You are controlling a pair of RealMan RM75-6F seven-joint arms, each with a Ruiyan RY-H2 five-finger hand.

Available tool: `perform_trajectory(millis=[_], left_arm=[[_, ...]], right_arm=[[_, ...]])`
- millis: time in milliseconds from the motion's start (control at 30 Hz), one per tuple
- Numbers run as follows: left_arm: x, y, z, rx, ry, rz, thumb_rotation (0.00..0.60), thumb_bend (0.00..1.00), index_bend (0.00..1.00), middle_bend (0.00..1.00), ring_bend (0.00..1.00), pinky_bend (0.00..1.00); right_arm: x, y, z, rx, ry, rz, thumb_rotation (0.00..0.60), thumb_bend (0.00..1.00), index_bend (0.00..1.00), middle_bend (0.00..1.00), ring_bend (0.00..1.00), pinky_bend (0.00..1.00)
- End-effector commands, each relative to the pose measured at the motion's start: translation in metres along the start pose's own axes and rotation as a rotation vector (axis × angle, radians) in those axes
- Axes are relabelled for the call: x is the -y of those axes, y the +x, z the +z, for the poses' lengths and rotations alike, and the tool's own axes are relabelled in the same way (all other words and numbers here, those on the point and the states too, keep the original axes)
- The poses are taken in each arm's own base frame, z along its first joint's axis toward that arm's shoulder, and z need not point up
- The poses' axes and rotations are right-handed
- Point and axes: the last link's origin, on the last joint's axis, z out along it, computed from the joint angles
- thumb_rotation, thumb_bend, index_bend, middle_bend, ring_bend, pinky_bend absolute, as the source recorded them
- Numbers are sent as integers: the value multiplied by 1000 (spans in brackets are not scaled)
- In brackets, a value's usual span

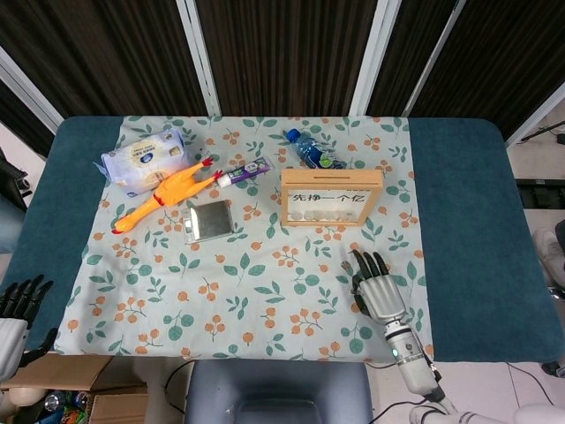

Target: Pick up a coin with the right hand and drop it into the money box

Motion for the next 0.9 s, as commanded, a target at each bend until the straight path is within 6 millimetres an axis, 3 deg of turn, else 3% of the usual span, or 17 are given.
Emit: perform_trajectory(millis=[33, 167, 400, 900], left_arm=[[0, -1, 0, 2, -2, -4, 600, 357, 0, 0, 0, 0], [-1, -1, 1, 2, -7, -10, 600, 358, 0, 0, 0, 0], [-1, -2, 2, 4, -10, -11, 600, 357, 0, 0, 0, 0], [1, -3, 1, 7, -7, -14, 600, 356, 0, 0, 0, 0]], right_arm=[[0, 1, 1, -14, 7, -9, 600, 450, 651, 29, 0, 0], [0, 2, 2, -36, 17, -16, 600, 454, 654, 43, 0, 0], [-1, 2, 2, -49, 34, -14, 600, 457, 571, 48, 0, 0], [-2, 1, 3, -61, 40, -18, 600, 578, 627, 79, 0, 0]])
